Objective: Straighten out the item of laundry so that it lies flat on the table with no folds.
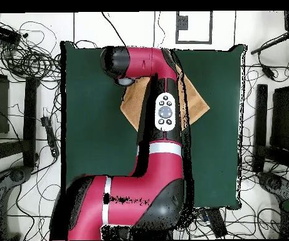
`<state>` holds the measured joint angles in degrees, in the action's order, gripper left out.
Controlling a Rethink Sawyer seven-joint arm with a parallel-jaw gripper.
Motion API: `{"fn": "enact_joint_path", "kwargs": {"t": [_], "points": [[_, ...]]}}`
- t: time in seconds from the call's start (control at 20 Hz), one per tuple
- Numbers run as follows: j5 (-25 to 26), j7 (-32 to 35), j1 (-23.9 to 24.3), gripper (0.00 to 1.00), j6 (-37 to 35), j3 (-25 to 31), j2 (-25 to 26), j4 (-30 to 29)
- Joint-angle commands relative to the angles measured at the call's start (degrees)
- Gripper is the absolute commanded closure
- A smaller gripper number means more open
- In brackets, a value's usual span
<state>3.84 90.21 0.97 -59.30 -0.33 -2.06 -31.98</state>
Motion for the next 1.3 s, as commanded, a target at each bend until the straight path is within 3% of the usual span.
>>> {"fn": "enact_joint_path", "kwargs": {"t": [0.05, 1.2, 1.25, 1.3], "points": [[-2.35, 9.82, -0.6, 1.0, -2.14, 3.41, -0.31, -2.96], [-2.42, 8.18, -0.49, 1.0, -4.48, 3.63, -0.33, -2.76], [-2.44, 8.18, -0.5, 0.0, -4.69, 3.63, -0.24, -2.56], [-2.44, 8.2, -0.51, 0.0, -4.66, 3.61, -0.3, -2.71]]}}
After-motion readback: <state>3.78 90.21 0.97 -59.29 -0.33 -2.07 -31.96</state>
